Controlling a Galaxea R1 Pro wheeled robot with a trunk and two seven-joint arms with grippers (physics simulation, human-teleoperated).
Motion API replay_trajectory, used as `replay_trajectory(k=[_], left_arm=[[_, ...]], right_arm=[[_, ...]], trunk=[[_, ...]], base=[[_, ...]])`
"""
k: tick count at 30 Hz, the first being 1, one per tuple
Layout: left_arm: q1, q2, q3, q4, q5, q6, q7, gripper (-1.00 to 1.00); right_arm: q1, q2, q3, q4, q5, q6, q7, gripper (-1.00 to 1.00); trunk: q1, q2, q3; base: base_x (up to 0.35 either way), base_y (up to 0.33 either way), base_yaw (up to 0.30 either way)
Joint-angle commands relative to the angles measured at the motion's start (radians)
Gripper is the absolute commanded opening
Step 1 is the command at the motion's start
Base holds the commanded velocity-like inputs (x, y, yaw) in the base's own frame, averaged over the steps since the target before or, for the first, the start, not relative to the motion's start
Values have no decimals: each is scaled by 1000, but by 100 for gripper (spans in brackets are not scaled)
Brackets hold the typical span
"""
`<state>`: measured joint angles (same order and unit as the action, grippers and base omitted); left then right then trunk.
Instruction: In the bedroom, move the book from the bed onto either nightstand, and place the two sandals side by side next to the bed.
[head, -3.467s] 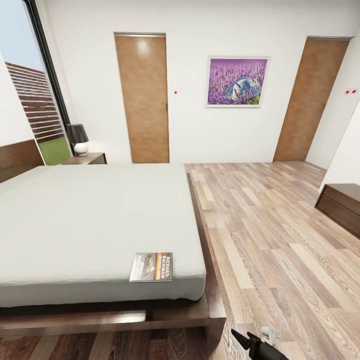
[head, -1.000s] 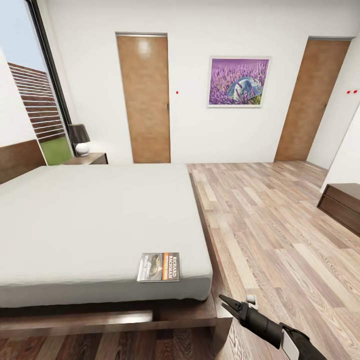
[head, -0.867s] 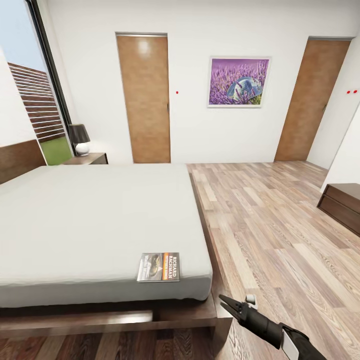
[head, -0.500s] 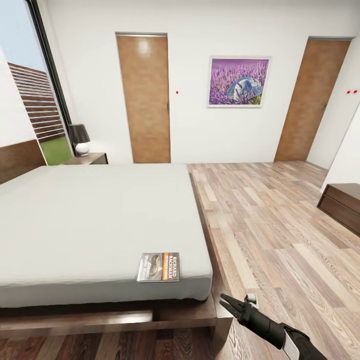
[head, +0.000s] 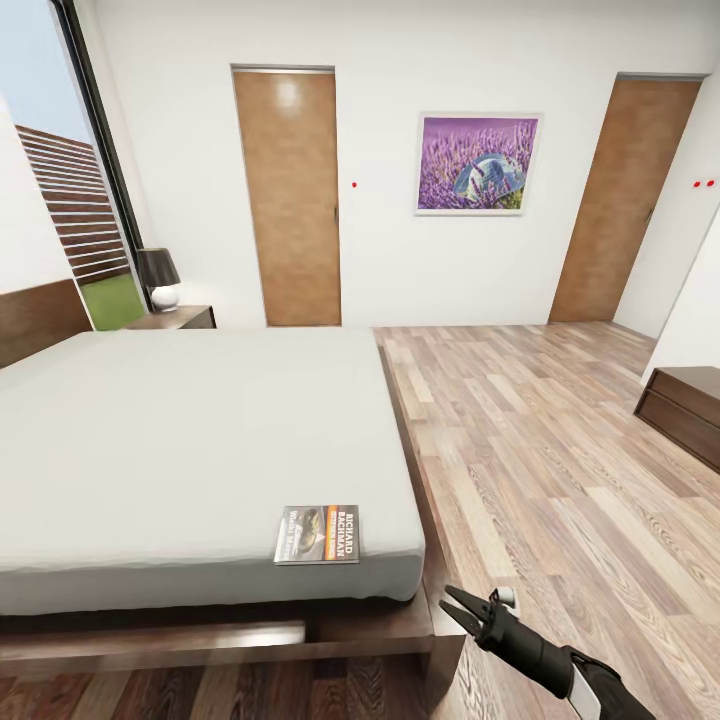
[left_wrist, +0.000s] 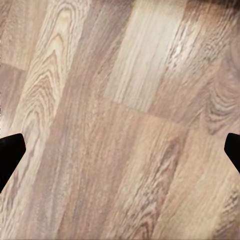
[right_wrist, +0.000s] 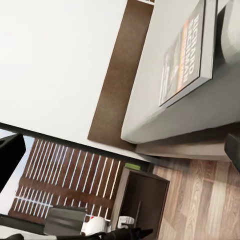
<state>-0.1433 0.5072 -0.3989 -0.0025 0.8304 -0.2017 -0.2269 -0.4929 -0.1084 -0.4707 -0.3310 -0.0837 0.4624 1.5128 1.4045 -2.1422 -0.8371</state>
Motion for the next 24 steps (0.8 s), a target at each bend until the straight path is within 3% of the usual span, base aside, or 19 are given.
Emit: replay_trajectory(k=[1,12,24], left_arm=[[-1,0,-9,1,10,-2,-2,100],[-1,1,-11,1,9,1,54,100],[-1,1,-11,1,9,2,61,100]], right_arm=[[0,-2,-2,1,-1,11,11,100],[0,-52,-15,110,-7,22,46,100],[0,-64,-26,140,-8,25,38,100]], trunk=[[0,0,-1],[0,0,-1],[0,0,-1]], base=[[0,0,0],[0,0,0],[0,0,0]])
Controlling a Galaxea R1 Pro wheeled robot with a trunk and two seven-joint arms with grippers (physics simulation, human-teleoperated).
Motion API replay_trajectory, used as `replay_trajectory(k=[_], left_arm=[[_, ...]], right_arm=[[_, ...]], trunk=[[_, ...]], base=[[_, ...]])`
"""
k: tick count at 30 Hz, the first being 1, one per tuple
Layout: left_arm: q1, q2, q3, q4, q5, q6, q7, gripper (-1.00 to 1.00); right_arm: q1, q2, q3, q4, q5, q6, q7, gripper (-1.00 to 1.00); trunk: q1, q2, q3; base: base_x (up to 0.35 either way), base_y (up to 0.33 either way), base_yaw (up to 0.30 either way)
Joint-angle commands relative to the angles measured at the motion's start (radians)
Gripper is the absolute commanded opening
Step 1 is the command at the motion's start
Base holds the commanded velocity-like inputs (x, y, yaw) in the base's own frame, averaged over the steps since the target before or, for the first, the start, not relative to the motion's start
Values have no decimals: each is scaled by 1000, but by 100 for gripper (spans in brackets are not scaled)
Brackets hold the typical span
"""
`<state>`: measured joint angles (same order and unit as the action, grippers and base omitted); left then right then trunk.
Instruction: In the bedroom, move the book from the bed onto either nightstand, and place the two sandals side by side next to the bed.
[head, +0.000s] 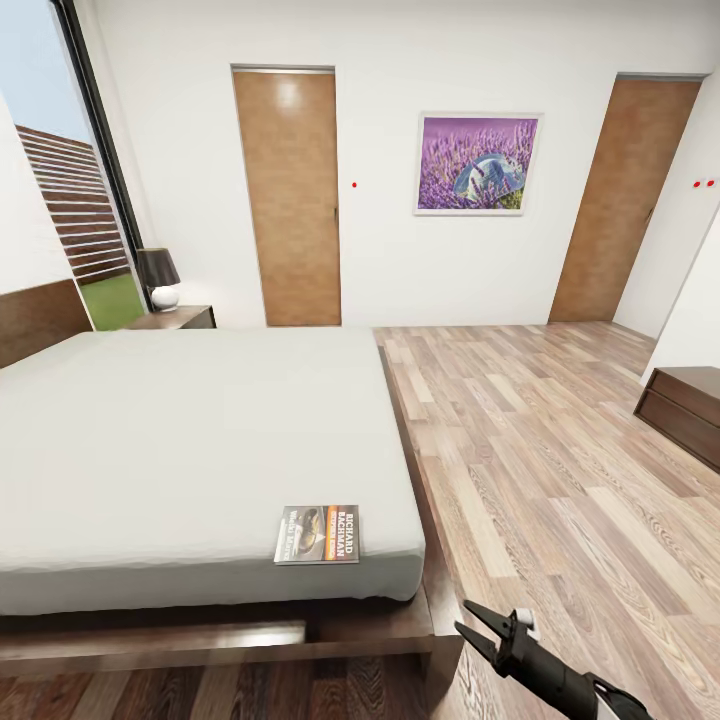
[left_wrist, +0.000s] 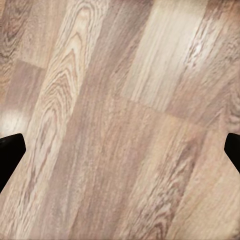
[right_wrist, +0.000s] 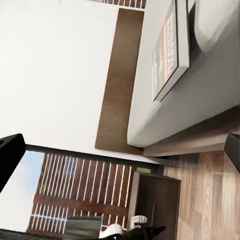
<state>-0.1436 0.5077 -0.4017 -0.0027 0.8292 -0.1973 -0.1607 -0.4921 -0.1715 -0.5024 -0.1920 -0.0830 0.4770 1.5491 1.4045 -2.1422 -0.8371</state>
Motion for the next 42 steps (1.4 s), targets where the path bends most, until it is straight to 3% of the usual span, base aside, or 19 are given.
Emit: replay_trajectory(k=[1,11,42], left_arm=[[-1,0,-8,1,11,-2,-5,100],[-1,0,-8,1,11,-2,-5,100],[-1,0,-9,1,11,-1,-3,100]], right_arm=[[0,-1,2,2,-8,11,2,100],[0,-4,-19,9,-8,11,-1,100],[0,-13,-24,11,-7,11,-37,100]], trunk=[[0,0,-1],[0,0,-1],[0,0,-1]], base=[[0,0,0],[0,0,0],[33,-5,0]])
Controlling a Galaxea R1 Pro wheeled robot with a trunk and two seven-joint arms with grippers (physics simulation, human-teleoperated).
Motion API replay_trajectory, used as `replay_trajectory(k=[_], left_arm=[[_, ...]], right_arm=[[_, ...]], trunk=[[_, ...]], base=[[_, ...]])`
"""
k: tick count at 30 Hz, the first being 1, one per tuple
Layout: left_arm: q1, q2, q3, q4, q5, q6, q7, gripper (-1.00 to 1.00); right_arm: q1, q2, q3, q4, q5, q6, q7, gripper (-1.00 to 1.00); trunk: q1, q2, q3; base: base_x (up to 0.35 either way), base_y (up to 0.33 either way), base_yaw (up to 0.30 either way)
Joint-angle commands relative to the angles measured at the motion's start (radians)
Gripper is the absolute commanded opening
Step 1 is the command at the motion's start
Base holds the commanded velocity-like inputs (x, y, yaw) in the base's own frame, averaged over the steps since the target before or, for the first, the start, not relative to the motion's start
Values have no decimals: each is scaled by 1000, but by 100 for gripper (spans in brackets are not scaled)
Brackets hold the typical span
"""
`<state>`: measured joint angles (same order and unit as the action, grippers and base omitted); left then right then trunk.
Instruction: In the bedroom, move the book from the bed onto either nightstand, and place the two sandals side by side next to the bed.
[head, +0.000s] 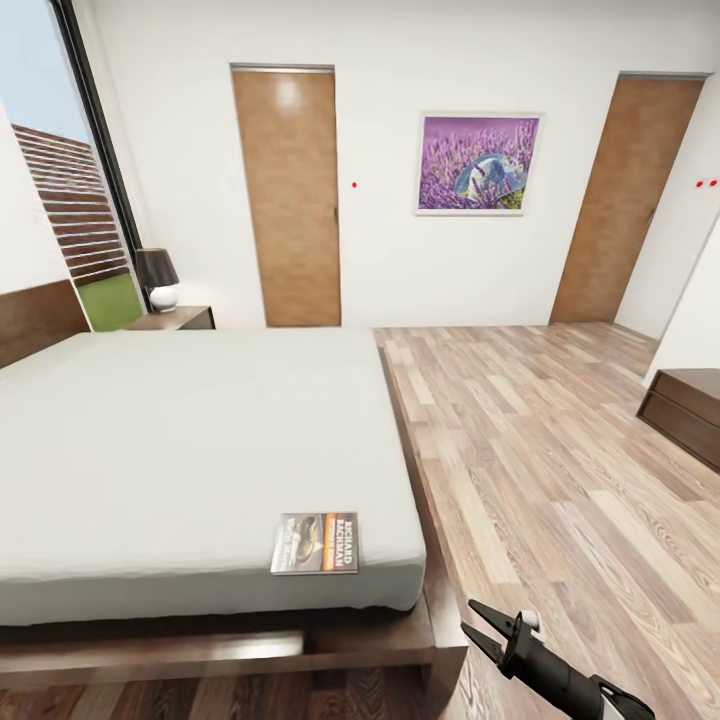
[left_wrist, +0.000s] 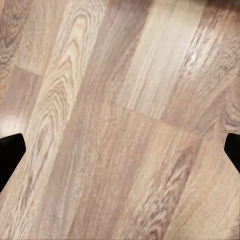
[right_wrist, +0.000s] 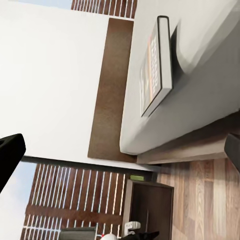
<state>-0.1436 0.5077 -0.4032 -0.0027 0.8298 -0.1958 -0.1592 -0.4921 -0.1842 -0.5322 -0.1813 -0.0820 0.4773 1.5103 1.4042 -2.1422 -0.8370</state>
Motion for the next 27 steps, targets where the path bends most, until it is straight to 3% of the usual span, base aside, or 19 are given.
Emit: replay_trajectory(k=[1,19,22,27], left_arm=[[-1,0,-8,1,11,-2,-5,100],[-1,0,-8,4,11,-2,-5,100],[-1,0,-8,4,11,-2,-5,100],[-1,0,-8,4,11,-2,-5,100]], right_arm=[[0,0,6,0,-9,10,2,100],[0,7,-1,0,-10,10,-22,100],[0,6,-37,0,-10,10,-48,100],[-1,6,-146,-1,-9,10,-137,100]], trunk=[[0,0,-1],[0,0,-1],[0,0,-1],[0,0,-1]], base=[[154,140,0],[39,40,0],[2,2,0],[2,3,0]])
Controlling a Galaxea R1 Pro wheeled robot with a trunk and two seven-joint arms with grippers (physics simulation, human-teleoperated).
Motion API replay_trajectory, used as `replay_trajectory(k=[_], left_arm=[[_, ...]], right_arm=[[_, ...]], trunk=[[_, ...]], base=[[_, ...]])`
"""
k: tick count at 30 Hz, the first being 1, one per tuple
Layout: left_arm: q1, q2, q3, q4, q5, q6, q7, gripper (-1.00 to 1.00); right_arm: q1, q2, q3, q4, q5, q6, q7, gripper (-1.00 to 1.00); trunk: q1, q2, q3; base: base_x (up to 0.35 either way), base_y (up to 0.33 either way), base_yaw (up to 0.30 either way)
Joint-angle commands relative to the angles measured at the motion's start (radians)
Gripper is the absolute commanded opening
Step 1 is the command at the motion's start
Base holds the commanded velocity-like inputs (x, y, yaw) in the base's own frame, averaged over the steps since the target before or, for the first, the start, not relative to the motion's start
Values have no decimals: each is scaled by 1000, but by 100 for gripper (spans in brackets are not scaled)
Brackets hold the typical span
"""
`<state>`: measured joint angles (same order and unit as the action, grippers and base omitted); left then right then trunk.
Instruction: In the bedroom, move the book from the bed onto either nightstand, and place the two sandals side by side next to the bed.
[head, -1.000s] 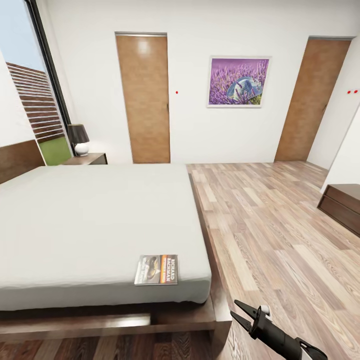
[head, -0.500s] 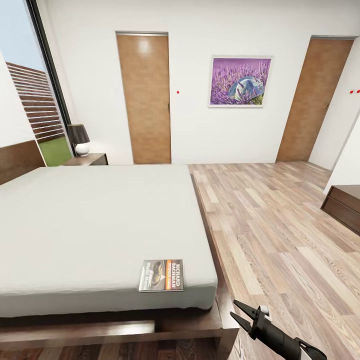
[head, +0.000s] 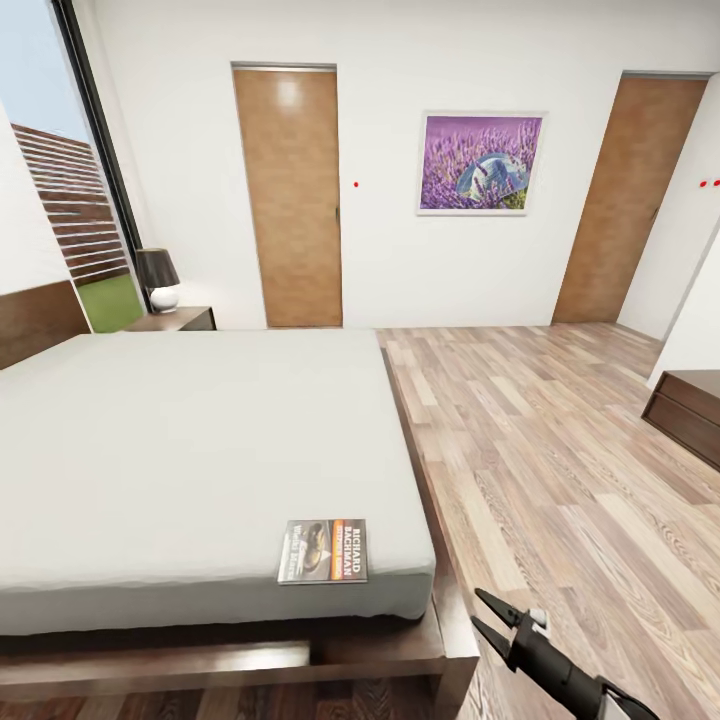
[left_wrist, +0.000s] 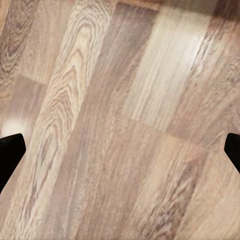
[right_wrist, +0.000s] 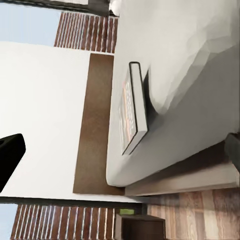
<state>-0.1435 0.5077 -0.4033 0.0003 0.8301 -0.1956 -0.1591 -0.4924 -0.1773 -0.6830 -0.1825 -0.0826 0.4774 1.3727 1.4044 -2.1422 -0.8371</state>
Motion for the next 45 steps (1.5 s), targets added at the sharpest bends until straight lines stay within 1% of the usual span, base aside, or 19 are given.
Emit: replay_trajectory(k=[1,3,6,12,19,32,45], left_arm=[[-1,0,-8,1,11,-2,-5,100],[-1,0,-8,1,11,-2,-5,100],[-1,0,-8,1,11,-2,-5,100],[-1,0,-8,1,11,-2,-5,100],[-1,0,-8,1,11,-2,-5,100],[-1,0,-8,1,11,-2,-5,100],[-1,0,-9,1,11,-2,-5,100]], right_arm=[[-1,0,-11,0,-8,10,-17,100],[-1,1,-33,-1,-8,10,-46,100],[-2,2,-52,-1,-8,11,-71,100],[-4,5,-65,-1,-8,12,-91,100],[-4,9,-70,0,-9,12,-103,100],[-5,26,-73,-1,-9,12,-147,100],[-5,30,-73,0,-9,11,-156,100]], trunk=[[0,0,-1],[0,0,-1],[0,0,-1],[0,0,-1],[0,0,-1],[0,0,-1],[0,0,-1]], base=[[28,44,0],[62,102,0],[90,139,0],[50,75,0],[13,23,0],[2,69,0],[0,86,0]])
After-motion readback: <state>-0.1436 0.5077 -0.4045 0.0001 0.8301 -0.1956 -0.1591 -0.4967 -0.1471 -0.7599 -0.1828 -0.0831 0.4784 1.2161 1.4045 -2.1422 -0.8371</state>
